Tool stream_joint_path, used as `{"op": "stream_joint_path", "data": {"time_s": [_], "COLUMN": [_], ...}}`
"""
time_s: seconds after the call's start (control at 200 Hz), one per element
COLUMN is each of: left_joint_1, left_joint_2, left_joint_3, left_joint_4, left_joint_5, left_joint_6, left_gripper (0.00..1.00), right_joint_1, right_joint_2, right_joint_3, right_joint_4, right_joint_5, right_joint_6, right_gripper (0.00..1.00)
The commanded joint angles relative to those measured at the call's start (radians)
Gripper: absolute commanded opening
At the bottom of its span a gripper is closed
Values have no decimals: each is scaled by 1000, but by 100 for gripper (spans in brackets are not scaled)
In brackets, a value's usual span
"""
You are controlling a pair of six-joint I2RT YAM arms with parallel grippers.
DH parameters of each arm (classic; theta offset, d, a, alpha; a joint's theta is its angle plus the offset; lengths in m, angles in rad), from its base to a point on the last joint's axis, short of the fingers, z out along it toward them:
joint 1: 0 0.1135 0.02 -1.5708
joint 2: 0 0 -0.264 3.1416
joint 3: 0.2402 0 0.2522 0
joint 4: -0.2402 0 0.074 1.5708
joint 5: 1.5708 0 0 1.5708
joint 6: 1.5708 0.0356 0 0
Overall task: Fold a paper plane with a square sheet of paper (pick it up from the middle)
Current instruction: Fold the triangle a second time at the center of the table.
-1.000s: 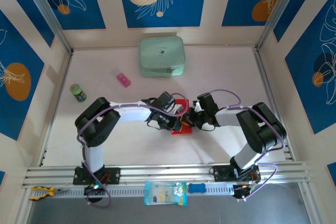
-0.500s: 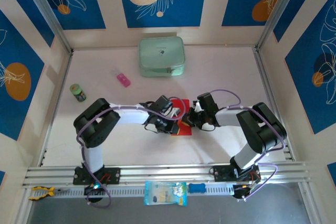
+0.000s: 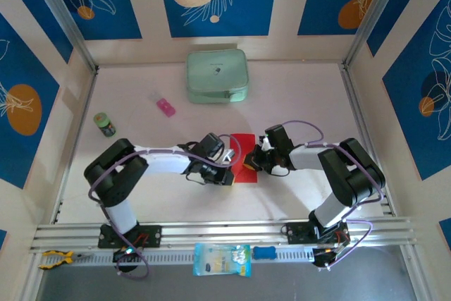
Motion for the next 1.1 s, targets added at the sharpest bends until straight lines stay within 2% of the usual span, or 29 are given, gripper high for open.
{"op": "stream_joint_path", "data": {"time_s": [0.0, 0.375, 0.75, 1.095], "left_joint_1": [11, 29, 29, 30], "left_joint_2": [-63, 135, 106, 110], "left_joint_3": [50, 177, -27, -20], "left_joint_4": [-13, -48, 0, -6], "left_joint_5": [19, -49, -55, -83], "left_joint_6": [-8, 27, 12, 0], "left_gripper": [7, 6, 5, 2], "right_joint_1": [-11, -8, -12, 12], "right_joint_2": [4, 3, -7, -110], "right_joint_3": [-25, -22, -10, 25], "right_joint_4": [-104, -106, -86, -69], "right_joint_5": [51, 43, 26, -24], "right_joint_6": [-18, -18, -31, -61], "right_gripper": [0, 0, 0, 1]}}
